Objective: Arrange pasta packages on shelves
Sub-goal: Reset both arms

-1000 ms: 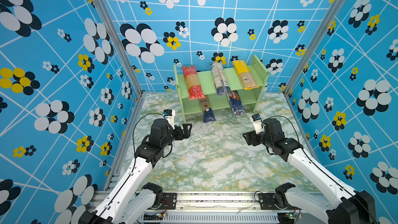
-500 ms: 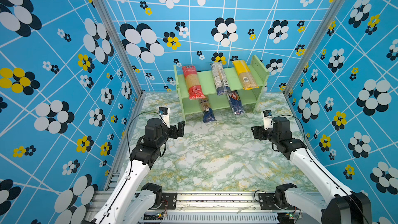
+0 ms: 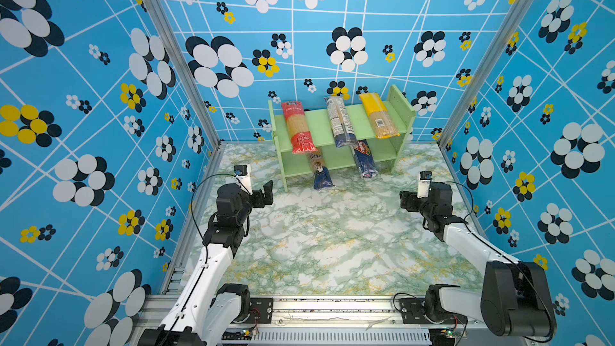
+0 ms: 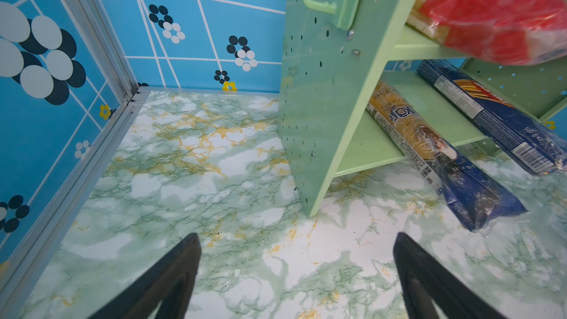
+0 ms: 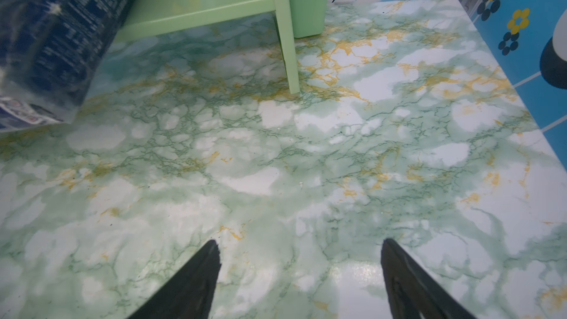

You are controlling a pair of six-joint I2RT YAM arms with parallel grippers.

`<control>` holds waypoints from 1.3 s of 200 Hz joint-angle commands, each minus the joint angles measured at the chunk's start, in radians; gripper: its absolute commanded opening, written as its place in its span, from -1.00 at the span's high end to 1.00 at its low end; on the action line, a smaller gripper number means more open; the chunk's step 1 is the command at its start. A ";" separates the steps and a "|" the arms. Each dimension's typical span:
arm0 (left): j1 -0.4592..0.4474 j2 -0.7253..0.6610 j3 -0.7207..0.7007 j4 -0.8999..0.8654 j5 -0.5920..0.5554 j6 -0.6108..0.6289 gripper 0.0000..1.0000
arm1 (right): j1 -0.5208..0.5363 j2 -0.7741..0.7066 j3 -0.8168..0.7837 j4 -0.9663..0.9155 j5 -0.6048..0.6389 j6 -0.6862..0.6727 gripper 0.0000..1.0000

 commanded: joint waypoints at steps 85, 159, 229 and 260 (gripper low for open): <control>0.093 0.133 -0.185 0.385 -0.015 0.045 -0.98 | -0.018 0.229 -0.051 0.402 0.036 0.006 -0.66; 0.112 0.316 -0.230 0.540 0.000 0.042 -0.98 | -0.017 0.232 -0.147 0.578 0.066 0.008 -0.68; 0.113 0.395 -0.256 0.636 0.037 0.030 -0.98 | -0.017 0.260 -0.184 0.668 0.082 0.016 -0.71; 0.112 0.405 -0.251 0.646 0.042 0.031 -0.98 | -0.016 0.260 -0.182 0.665 0.081 0.014 -0.73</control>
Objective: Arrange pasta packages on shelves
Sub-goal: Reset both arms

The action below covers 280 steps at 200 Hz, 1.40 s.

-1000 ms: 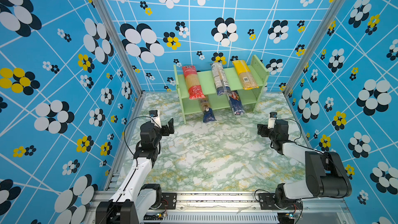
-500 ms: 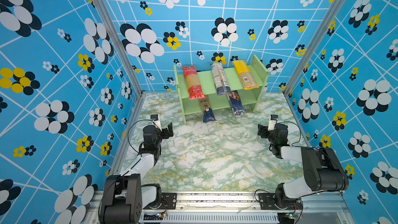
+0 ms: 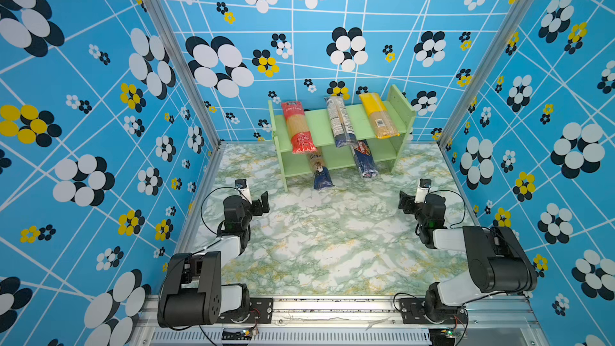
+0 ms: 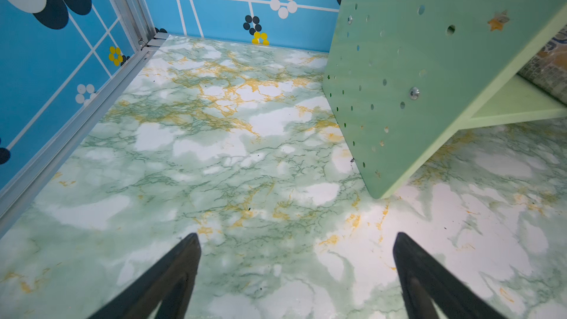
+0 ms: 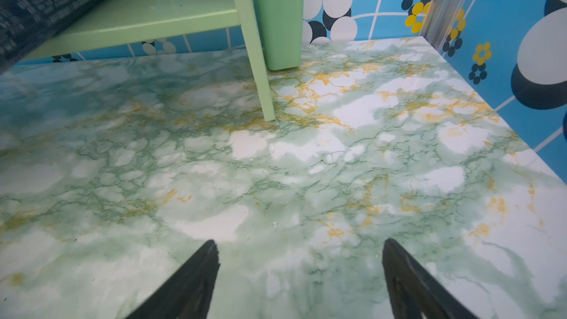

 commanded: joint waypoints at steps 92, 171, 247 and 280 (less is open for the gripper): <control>0.009 0.183 -0.111 0.425 -0.001 0.032 -0.98 | -0.005 0.004 0.000 0.023 0.017 0.007 -0.76; -0.041 0.222 0.027 0.196 -0.058 0.080 -0.98 | -0.003 0.005 0.000 0.022 0.018 0.007 -0.96; -0.051 0.223 0.029 0.195 -0.071 0.090 -0.98 | -0.003 0.005 0.000 0.020 0.021 0.007 -0.98; -0.060 0.222 0.028 0.197 -0.090 0.094 -0.98 | -0.003 0.005 0.002 0.020 0.021 0.006 -0.99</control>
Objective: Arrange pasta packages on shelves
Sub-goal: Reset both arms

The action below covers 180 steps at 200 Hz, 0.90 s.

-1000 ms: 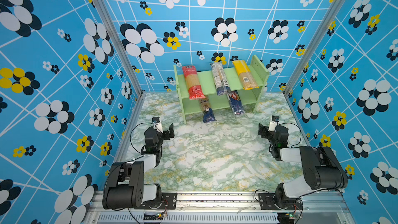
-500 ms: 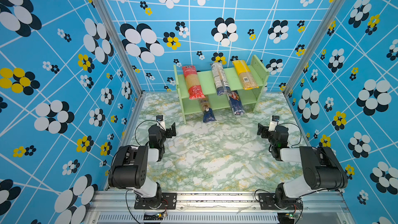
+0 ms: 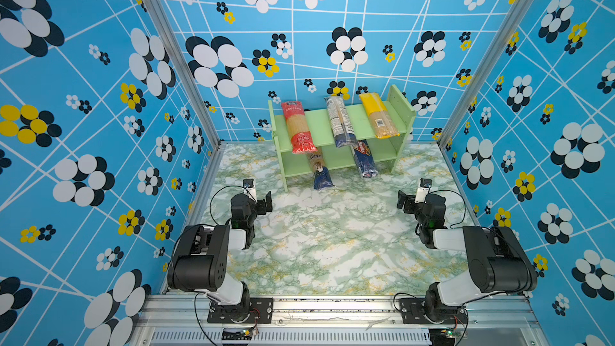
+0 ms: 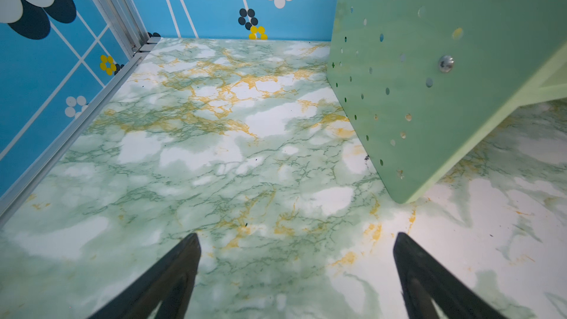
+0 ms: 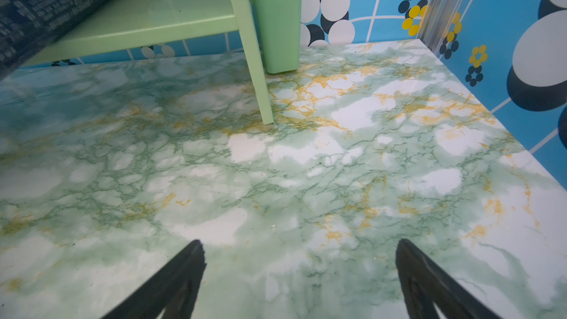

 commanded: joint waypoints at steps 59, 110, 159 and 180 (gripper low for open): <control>-0.011 -0.005 0.007 -0.001 -0.020 0.015 -0.99 | -0.001 0.005 0.000 0.017 0.016 0.002 -0.99; -0.009 -0.005 0.008 0.000 -0.018 0.015 -0.98 | -0.001 0.005 0.002 0.017 0.016 0.003 -0.98; -0.009 -0.005 0.010 0.000 -0.019 0.015 -0.98 | 0.000 0.005 0.002 0.016 0.018 0.002 -0.98; -0.006 -0.005 0.009 -0.002 -0.014 0.014 -0.98 | 0.000 0.005 0.003 0.016 0.020 0.002 -0.99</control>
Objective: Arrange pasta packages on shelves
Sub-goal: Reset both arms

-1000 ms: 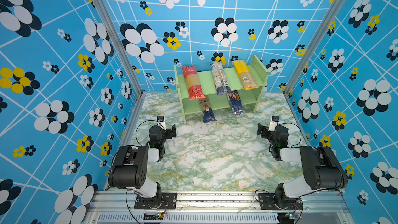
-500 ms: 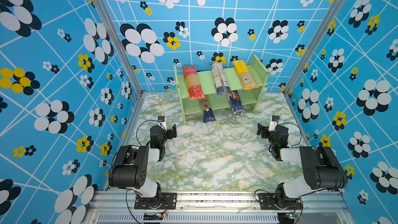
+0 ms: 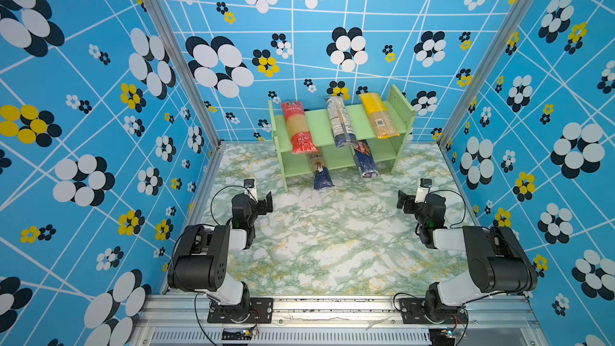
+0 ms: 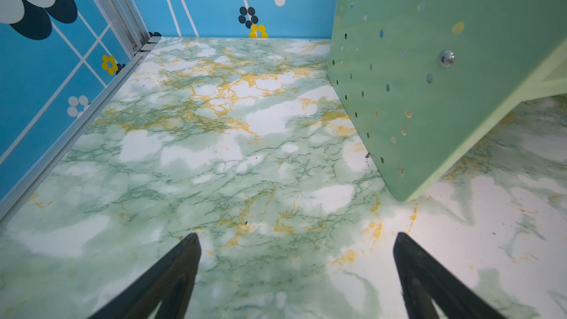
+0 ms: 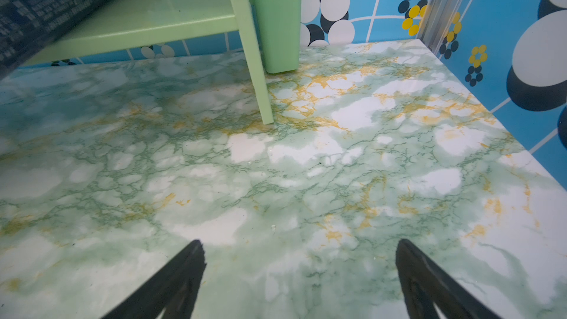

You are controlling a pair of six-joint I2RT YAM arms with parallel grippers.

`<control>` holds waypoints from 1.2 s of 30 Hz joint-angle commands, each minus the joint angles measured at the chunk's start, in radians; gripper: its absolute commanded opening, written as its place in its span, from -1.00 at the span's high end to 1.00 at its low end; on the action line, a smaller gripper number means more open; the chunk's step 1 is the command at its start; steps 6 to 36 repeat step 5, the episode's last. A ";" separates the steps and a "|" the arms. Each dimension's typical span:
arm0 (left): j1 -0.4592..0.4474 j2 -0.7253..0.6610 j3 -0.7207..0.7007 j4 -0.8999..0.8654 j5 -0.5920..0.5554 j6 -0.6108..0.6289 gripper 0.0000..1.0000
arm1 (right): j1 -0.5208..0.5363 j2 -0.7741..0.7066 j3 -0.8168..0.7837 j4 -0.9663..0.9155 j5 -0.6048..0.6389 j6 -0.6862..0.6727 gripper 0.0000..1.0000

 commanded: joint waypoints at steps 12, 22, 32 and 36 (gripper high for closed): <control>-0.001 -0.005 0.009 0.000 -0.003 0.011 -0.98 | 0.001 0.005 0.004 0.014 0.018 0.002 -0.99; -0.001 -0.005 0.009 0.000 -0.003 0.011 -0.98 | 0.001 0.005 0.004 0.014 0.018 0.002 -0.99; -0.001 -0.005 0.009 0.000 -0.003 0.011 -0.98 | 0.001 0.005 0.004 0.014 0.018 0.002 -0.99; -0.001 -0.005 0.009 0.000 -0.003 0.011 -0.98 | 0.001 0.005 0.004 0.014 0.018 0.002 -0.99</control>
